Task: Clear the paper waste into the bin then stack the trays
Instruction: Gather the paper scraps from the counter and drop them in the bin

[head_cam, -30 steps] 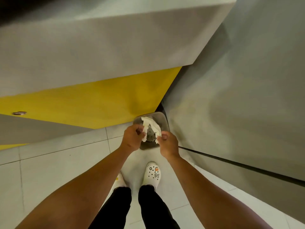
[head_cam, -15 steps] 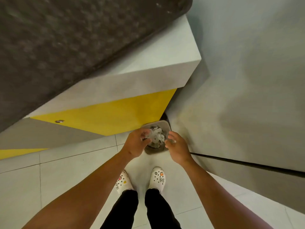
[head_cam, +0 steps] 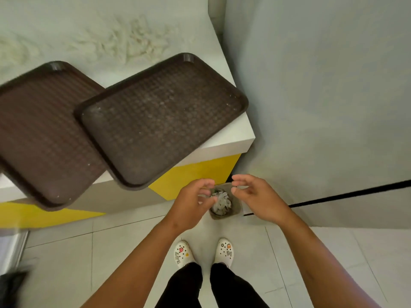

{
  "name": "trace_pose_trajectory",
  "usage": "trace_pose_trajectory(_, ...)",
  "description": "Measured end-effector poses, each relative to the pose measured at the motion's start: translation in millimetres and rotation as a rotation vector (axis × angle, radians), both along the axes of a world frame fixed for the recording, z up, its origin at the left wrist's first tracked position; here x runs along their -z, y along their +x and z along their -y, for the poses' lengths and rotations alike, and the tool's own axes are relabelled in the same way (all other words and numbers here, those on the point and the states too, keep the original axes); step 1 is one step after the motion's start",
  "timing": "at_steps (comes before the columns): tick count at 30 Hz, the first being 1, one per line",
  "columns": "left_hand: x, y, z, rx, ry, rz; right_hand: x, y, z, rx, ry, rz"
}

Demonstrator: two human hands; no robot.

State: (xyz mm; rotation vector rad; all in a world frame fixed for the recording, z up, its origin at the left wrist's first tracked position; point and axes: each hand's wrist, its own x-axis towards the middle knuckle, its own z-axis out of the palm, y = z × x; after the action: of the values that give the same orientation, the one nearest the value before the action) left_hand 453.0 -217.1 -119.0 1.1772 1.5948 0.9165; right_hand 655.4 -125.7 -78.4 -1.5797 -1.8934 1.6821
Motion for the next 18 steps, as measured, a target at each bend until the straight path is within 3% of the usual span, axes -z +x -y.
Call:
trace_pose_trajectory(8, -111, -64, 33, 0.006, 0.166, -0.071, -100, -41, -4, -0.195, 0.137, 0.020)
trace_pose_trajectory(18, -185, -162, 0, 0.080, 0.275, -0.473, -172, -107, -55, -0.471, 0.257, 0.154)
